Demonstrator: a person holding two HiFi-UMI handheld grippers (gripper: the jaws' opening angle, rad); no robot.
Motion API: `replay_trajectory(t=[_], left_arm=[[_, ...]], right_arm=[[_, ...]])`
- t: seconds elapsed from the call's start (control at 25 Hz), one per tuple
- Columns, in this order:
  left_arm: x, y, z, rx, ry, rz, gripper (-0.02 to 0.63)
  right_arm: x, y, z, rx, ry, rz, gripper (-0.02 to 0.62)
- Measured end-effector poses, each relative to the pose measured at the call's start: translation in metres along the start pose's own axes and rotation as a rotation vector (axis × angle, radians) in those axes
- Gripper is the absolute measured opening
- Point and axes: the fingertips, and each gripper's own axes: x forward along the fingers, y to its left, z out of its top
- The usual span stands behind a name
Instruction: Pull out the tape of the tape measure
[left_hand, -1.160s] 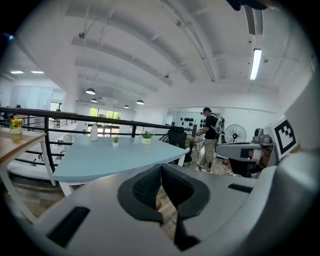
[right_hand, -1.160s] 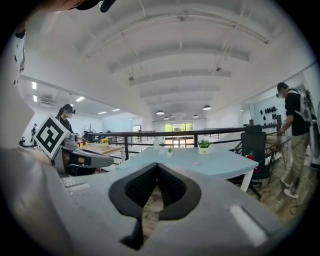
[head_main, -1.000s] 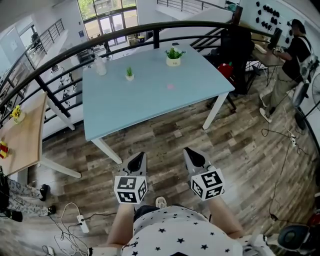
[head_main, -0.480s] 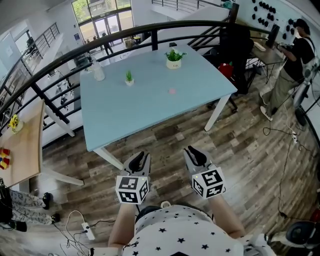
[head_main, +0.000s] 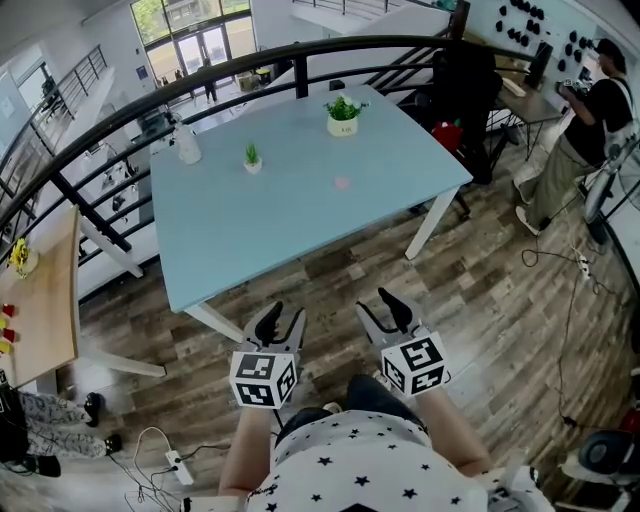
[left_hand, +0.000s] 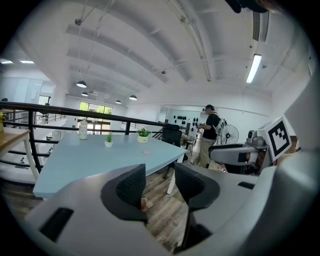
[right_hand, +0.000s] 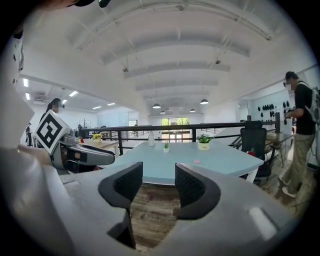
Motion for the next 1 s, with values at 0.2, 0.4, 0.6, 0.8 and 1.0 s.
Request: replay_trajectory(t=[0.2, 0.4, 0.6, 0.8, 1.0], left_arm=[[0.011, 0.004, 0.0, -0.004, 0.004, -0.006, 0.193], [0.036, 0.015, 0.006, -0.01, 0.001, 0.006, 0.206], [0.078, 0.02, 0.021, -0.013, 0.004, 0.008, 0.206], [0.125, 0.026, 0.049, -0.024, -0.018, 0.02, 0.206], [0.179, 0.031, 0.076, -0.011, -0.008, 0.021, 0.206]], right_arm=[[0.01, -0.011, 0.0, 0.006, -0.002, -0.016, 0.19], [0.031, -0.029, 0.006, 0.01, -0.009, -0.018, 0.192], [0.054, -0.068, 0.014, 0.016, -0.012, -0.028, 0.192], [0.082, -0.114, 0.033, 0.011, -0.015, -0.03, 0.192], [0.118, -0.164, 0.059, 0.006, -0.025, -0.021, 0.192]])
